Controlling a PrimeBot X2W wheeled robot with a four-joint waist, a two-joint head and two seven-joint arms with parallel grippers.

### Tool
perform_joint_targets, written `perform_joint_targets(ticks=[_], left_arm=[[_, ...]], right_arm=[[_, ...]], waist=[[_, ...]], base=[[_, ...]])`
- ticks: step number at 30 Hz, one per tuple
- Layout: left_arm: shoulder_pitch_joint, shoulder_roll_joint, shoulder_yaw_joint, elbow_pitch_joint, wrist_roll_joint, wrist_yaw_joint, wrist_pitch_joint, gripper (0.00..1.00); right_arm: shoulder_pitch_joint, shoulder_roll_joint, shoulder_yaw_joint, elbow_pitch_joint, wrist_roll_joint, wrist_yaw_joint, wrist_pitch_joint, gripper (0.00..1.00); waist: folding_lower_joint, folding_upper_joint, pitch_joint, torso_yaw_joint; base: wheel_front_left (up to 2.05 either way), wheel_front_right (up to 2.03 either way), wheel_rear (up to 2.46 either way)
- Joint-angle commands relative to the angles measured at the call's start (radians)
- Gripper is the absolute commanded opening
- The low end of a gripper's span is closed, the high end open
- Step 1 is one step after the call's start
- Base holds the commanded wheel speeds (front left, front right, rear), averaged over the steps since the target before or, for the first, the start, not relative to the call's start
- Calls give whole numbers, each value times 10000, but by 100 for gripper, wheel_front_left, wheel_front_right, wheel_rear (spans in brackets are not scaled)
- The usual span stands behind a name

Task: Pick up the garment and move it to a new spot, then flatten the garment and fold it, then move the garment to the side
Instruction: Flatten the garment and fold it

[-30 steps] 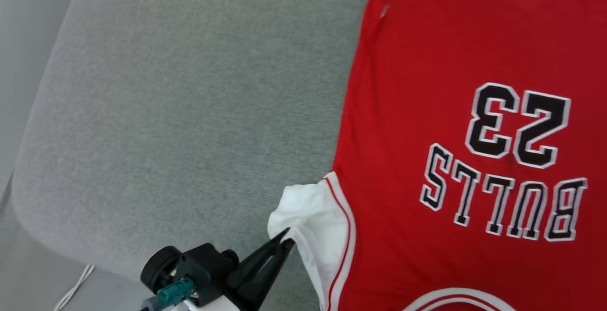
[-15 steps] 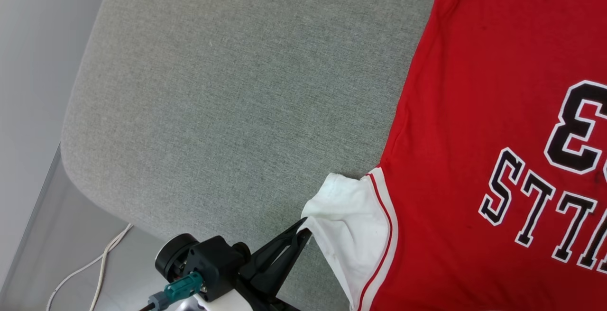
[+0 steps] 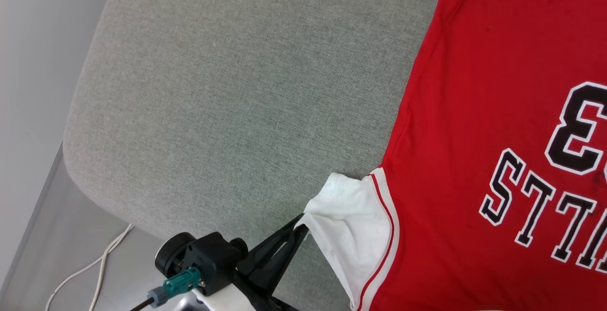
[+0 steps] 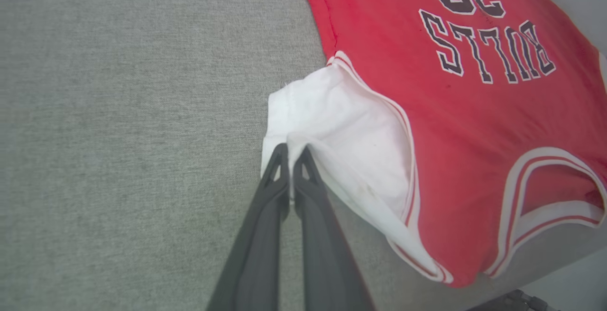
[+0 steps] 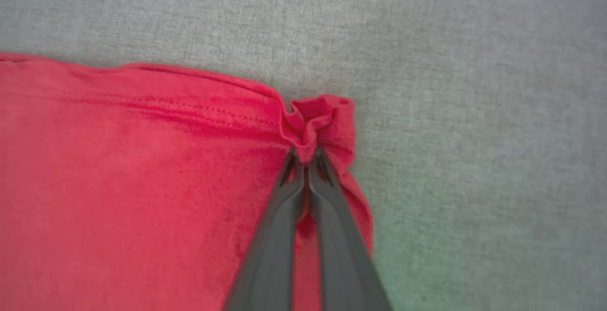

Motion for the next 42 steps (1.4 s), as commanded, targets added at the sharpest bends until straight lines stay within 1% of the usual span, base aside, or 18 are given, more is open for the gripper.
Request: perform_joint_targets(ticks=[1,8,14,22,27,30,34,37,38,39,40,42], left_arm=[[-128,17,71,56,-67,62,-76,0],[82,208,272,212,-134,281,-56,0],[436,484,498,452,-245,556,-36,0],[1142,737,707,752,-577,866,-147,0],[1685,932,929,876,-830,1123,-301,0],[1981,1013,1039,803,-980,1250,-361,0],[2282,1148,1131,696,-1074,1390,-399,0],[2456,1219,1216,640,-1123,1498,-455,0],[2456,1219,1216,640,-1123,1498,-455,0],[2546,1245,1252,635,-1183,1561,-495,0],[2546,1245,1252,635,-1183,1561,-495,0],[2602,1213,1315,665,-1234,1614,-560,0]], right_arm=[[778,148,106,478,52,-6,136,0],[1255,125,247,700,457,-7,-417,0],[2109,287,709,726,1184,-6,-1005,0],[4083,223,1606,401,2492,-6,-1643,0],[5507,179,1911,-256,3249,-7,-2070,0],[6377,23,2017,-786,3475,-6,-2328,0],[7467,56,1711,-1434,3803,-6,-2487,0],[8337,331,1326,-1906,3954,-6,-2602,0],[8337,331,1326,-1906,3954,-6,-2602,0],[8925,507,986,-2296,3902,-6,-2699,0],[8925,507,986,-2296,3902,-6,-2699,0],[9500,774,673,-2626,3799,-6,-2812,0]], waist=[[0,0,-212,-148],[0,0,-1202,-853],[0,0,-2307,-1657],[0,0,-3772,-2715],[0,0,-4514,-3315],[0,0,-4831,-3627],[0,0,-5129,-3936],[0,0,-5292,-4119],[0,0,-5292,-4119],[0,0,-5354,-4195],[0,0,-5354,-4195],[0,0,-5374,-4249]], base=[[0,0,0],[0,0,0],[0,0,0],[0,0,0],[0,0,0],[0,0,0],[0,0,0],[0,0,0],[0,0,0],[0,0,0],[0,0,0],[0,0,0]])
